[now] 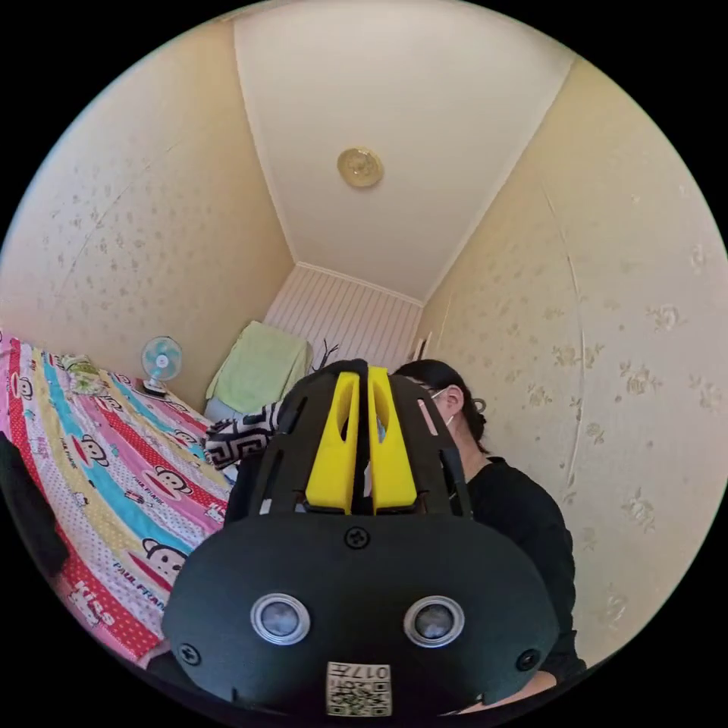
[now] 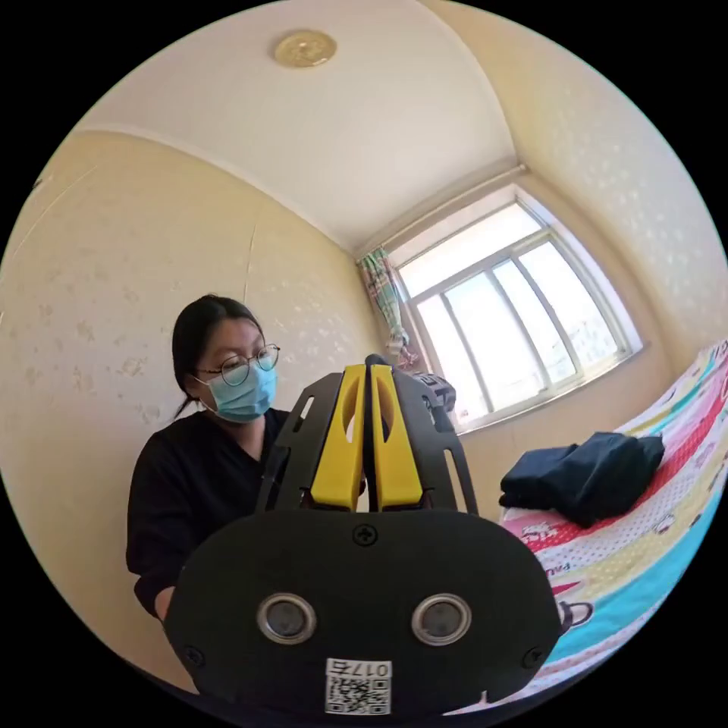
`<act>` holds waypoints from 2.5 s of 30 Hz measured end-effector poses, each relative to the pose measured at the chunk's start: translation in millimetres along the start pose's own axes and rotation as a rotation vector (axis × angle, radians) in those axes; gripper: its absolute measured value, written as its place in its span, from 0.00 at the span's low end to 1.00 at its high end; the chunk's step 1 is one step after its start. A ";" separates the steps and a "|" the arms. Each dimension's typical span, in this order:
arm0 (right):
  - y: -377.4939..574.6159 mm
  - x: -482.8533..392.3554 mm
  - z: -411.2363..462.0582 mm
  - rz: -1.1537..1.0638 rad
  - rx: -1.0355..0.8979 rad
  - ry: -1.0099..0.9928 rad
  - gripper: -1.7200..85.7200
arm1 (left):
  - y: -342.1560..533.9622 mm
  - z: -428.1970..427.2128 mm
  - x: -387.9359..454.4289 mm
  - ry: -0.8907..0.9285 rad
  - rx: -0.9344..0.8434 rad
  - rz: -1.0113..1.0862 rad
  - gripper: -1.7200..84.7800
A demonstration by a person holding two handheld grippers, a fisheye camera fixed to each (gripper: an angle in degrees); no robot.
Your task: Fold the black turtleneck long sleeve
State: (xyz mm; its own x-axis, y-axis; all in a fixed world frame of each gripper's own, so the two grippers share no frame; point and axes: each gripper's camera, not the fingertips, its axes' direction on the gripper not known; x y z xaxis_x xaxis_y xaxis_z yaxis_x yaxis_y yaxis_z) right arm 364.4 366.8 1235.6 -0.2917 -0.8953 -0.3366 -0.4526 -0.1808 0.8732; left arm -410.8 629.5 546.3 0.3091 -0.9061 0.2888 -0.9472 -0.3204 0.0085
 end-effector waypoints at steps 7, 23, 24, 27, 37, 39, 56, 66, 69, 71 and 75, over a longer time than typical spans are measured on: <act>-99.3 -162.4 65.5 -0.327 -0.006 0.336 0.03 | -1.8 41.4 2.3 -0.273 -0.110 0.050 0.01; -147.3 -117.8 106.8 -0.246 0.134 1.617 0.03 | -116.8 267.7 -218.7 -1.019 -0.196 0.200 0.02; -160.6 -79.7 93.7 -0.185 0.074 1.644 0.03 | -135.7 276.8 -271.6 -1.042 -0.223 0.144 0.03; -177.5 30.5 51.9 -0.005 -0.092 1.702 0.04 | -160.4 302.3 -418.9 -1.119 -0.416 0.050 0.06; 7.3 152.9 -1.9 0.514 -0.516 1.561 0.08 | 35.0 302.6 -586.8 -1.187 -0.908 -0.267 0.12; 64.7 135.2 0.0 0.599 -0.543 1.511 0.11 | 77.1 292.8 -565.0 -1.109 -0.900 -0.308 0.14; 134.3 34.4 8.6 0.913 -0.503 1.331 0.06 | 80.2 261.9 -531.8 -1.057 -0.902 -0.656 0.05; 136.7 0.1 -59.0 1.005 -0.415 1.722 0.14 | 50.6 232.8 -535.4 -1.219 -0.905 -0.718 0.11; 137.6 18.4 -70.5 1.087 -0.511 1.703 0.08 | 24.5 255.5 -556.7 -1.112 -0.920 -0.659 0.10; 118.8 16.9 -60.3 1.091 -0.580 1.606 0.05 | 9.7 274.9 -572.1 -1.071 -0.983 -0.612 0.08; 38.3 -33.4 -48.9 0.923 -0.542 1.655 0.04 | -13.8 315.2 -618.7 -0.973 -1.313 -0.531 0.03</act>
State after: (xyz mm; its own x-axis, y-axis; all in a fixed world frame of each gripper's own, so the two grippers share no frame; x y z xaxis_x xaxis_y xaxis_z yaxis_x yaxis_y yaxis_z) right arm 397.9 369.9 1297.5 0.8354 -0.1527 0.5280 -0.2949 0.6860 0.6651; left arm -562.2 1107.5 65.8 0.0518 -0.7642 -0.6429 -0.0085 -0.6441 0.7649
